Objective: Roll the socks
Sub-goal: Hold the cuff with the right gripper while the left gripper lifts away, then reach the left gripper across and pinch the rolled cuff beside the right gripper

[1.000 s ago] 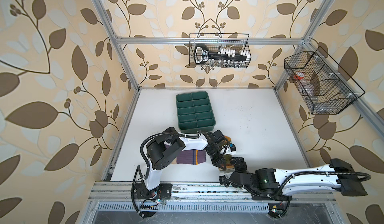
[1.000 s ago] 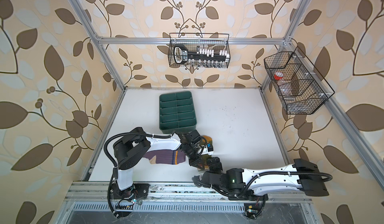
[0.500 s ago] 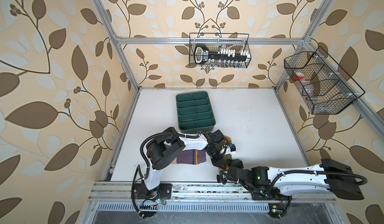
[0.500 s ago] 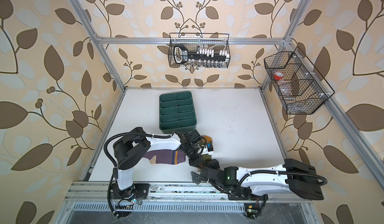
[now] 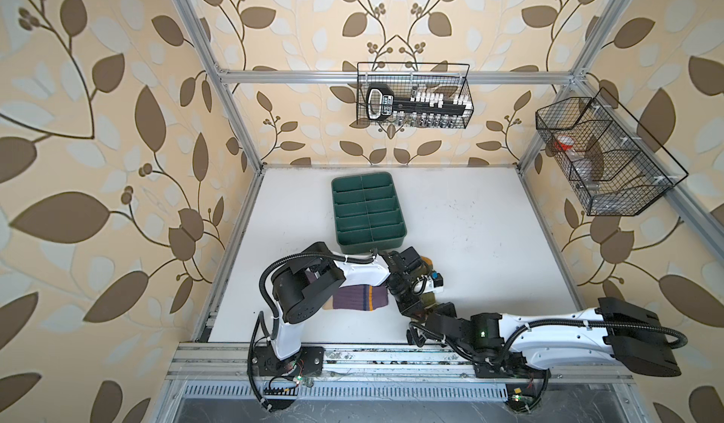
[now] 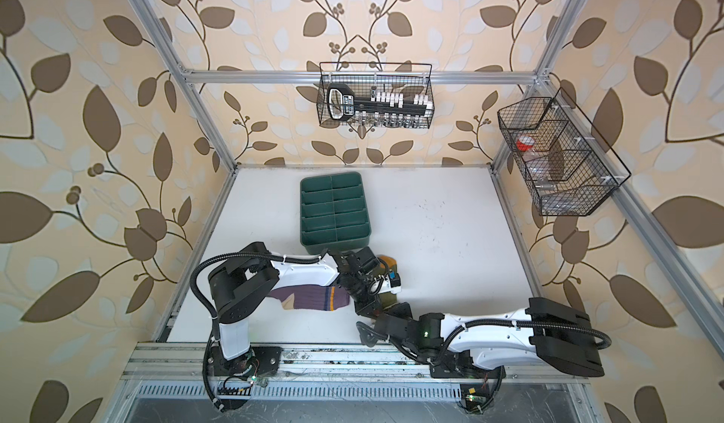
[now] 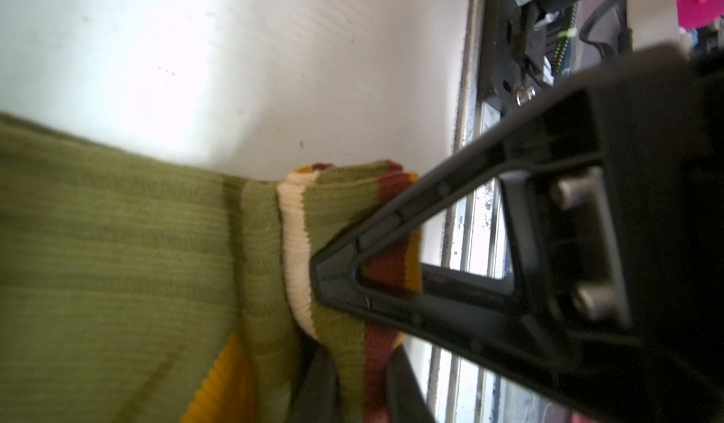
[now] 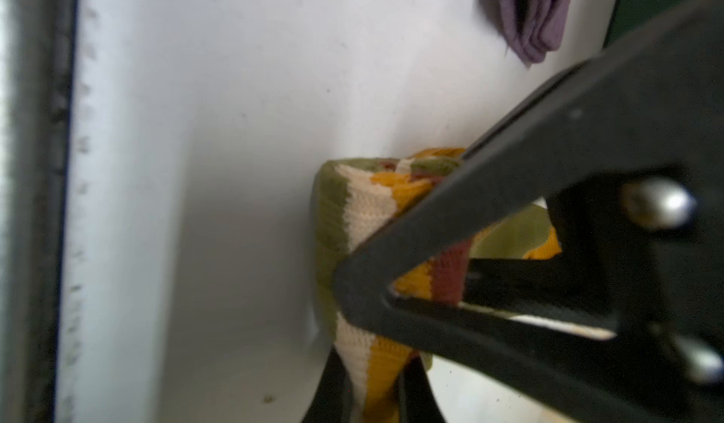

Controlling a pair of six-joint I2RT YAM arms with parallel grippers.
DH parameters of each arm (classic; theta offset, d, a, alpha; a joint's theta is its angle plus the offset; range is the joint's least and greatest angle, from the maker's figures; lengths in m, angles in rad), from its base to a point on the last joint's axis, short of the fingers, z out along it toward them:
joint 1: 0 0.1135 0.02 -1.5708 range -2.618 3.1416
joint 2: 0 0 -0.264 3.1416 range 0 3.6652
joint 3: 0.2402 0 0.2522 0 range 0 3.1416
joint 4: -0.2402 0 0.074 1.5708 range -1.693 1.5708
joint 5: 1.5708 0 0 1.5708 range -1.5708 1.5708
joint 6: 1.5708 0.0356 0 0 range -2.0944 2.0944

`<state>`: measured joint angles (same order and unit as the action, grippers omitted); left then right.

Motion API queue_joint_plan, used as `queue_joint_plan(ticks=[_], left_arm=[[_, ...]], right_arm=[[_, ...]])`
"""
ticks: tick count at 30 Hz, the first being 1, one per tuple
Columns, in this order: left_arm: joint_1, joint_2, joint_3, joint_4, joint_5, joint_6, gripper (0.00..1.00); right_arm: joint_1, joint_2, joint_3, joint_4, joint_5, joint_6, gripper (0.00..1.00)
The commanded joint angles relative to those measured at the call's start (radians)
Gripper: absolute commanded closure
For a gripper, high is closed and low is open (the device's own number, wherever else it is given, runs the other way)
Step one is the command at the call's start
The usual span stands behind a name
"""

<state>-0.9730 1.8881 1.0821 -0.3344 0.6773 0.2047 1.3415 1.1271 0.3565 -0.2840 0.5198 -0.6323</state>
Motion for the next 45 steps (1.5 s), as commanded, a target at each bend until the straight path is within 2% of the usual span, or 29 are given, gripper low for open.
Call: queue_joint_plan(ticks=[1, 5, 9, 11, 13, 16, 17, 21, 23, 27, 29, 31, 35, 38, 41, 45], left_arm=[[-0.003, -0.079, -0.015, -0.067, -0.131, 0.006, 0.66], [0.001, -0.199, 0.0, -0.076, -0.211, 0.036, 0.53], [0.021, -0.35, 0.016, -0.082, -0.316, 0.075, 0.48], [0.043, -0.471, 0.015, -0.077, -0.406, 0.103, 0.45], [0.066, -0.593, 0.012, -0.071, -0.542, 0.137, 0.43], [0.076, -0.787, -0.007, -0.055, -0.738, 0.278, 0.37], [0.076, -0.856, -0.017, -0.056, -0.769, 0.33, 0.34], [0.076, -1.045, -0.052, -0.109, -0.76, 0.518, 0.32], [0.074, -1.092, -0.049, -0.184, -0.734, 0.613, 0.31], [0.068, -1.139, -0.066, -0.288, -0.648, 0.727, 0.31], [0.025, -1.147, -0.1, -0.307, -0.653, 0.748, 0.3], [-0.047, -1.128, -0.132, -0.328, -0.725, 0.764, 0.3], [-0.308, -1.053, -0.225, -0.294, -0.999, 0.767, 0.28], [-0.449, -0.977, -0.29, -0.224, -1.107, 0.733, 0.28], [-0.521, -0.879, -0.333, -0.146, -1.142, 0.663, 0.29], [-0.54, -0.778, -0.362, -0.024, -1.138, 0.528, 0.3]], right_arm=[[-0.01, 0.016, -0.008, -0.127, -0.163, -0.023, 1.0], [-0.047, -0.015, 0.002, -0.177, -0.238, -0.053, 1.0], [-0.096, -0.039, 0.023, -0.241, -0.343, -0.108, 1.0], [-0.134, -0.038, 0.045, -0.277, -0.388, -0.127, 1.0], [-0.185, -0.02, 0.085, -0.325, -0.463, -0.142, 1.0], [-0.252, 0.023, 0.162, -0.378, -0.581, -0.106, 1.0], [-0.272, 0.047, 0.195, -0.392, -0.613, -0.083, 1.0], [-0.317, 0.179, 0.333, -0.453, -0.751, -0.005, 0.96], [-0.317, 0.255, 0.392, -0.482, -0.785, 0.018, 0.99], [-0.322, 0.348, 0.444, -0.488, -0.813, 0.039, 1.0], [-0.343, 0.376, 0.463, -0.485, -0.818, 0.051, 1.0], [-0.375, 0.394, 0.475, -0.478, -0.834, 0.051, 1.0], [-0.435, 0.445, 0.497, -0.441, -0.898, 0.064, 0.99], [-0.453, 0.518, 0.531, -0.45, -0.924, 0.059, 0.99], [-0.456, 0.581, 0.57, -0.474, -0.944, 0.046, 0.98], [-0.477, 0.606, 0.574, -0.482, -0.951, 0.033, 0.96]])
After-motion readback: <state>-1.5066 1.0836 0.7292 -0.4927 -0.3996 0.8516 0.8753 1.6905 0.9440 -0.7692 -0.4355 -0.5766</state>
